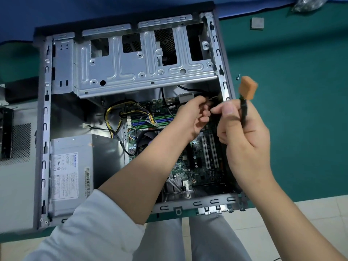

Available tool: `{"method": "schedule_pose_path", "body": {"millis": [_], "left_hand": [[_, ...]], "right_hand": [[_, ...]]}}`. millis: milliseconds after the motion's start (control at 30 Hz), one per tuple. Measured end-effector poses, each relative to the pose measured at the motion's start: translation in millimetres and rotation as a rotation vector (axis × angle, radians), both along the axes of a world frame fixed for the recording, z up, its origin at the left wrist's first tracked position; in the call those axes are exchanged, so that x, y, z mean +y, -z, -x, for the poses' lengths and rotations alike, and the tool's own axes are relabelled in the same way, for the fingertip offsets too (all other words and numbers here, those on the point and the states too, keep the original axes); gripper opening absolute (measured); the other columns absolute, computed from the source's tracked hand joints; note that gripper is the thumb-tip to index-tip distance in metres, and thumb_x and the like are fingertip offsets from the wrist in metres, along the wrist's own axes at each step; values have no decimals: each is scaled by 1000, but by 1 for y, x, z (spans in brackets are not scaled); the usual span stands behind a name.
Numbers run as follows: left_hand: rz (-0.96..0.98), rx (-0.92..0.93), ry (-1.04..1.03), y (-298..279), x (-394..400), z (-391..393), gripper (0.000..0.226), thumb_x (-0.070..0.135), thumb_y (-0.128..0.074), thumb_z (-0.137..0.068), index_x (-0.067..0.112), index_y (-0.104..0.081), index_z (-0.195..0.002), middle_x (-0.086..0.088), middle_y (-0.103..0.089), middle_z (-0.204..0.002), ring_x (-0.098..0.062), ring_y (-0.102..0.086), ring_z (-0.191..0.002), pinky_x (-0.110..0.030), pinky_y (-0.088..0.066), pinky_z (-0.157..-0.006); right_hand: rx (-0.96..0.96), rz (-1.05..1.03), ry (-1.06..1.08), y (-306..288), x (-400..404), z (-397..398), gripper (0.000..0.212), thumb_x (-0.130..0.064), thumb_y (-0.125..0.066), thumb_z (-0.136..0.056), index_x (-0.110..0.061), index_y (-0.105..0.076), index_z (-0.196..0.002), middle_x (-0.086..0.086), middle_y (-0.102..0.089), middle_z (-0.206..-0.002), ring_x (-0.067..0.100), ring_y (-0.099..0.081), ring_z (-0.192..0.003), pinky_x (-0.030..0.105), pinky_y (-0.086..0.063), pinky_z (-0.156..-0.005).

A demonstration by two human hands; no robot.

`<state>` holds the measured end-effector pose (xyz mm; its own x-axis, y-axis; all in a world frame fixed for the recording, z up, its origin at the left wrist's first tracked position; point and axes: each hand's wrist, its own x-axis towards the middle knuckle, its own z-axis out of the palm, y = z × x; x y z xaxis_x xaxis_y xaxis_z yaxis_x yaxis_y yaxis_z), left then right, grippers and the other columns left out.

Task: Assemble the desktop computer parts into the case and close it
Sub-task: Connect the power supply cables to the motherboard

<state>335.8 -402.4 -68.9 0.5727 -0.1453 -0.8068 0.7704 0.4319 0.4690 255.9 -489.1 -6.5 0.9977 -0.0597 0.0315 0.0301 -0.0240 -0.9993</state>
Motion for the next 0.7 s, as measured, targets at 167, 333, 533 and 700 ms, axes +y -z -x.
{"method": "schedule_pose_path", "body": {"millis": [167, 333, 533, 700], "left_hand": [[-129, -142, 136, -22, 11, 5, 20, 15, -44, -101, 9, -59, -90, -2, -58, -51, -14, -54, -46, -25, -49, -45], [-897, -665, 571, -46, 82, 34, 20, 29, -48, -98, 22, -65, -106, 6, -68, -91, -11, -62, -73, -29, -51, -66], [-1529, -910, 1064, -71, 174, 68, 20, 22, -53, -95, 13, -68, -104, -6, -68, -96, -31, -57, -94, -43, -47, -83], [-1623, -808, 966, -61, 183, 90, 26, 31, -44, -98, 25, -68, -107, 6, -70, -100, -19, -61, -94, -34, -42, -83]], "right_hand": [[8, 82, -188, -6, -7, -1, 34, -61, -51, -88, -53, -46, -121, -22, -60, -85, 4, -56, -74, 28, -48, -73], [128, 253, -425, -21, -10, -24, 21, -29, -41, -101, -41, -58, -105, -31, -60, -79, -12, -54, -69, 9, -41, -67], [471, 814, -1052, -50, 14, -49, 31, -15, -47, -99, -41, -58, -110, -19, -59, -57, 2, -50, -53, 23, -43, -57], [420, 1339, -1161, -42, 47, -30, 53, 6, -39, -88, -29, -64, -120, 0, -56, -131, 21, -58, -110, 29, -47, -89]]}}
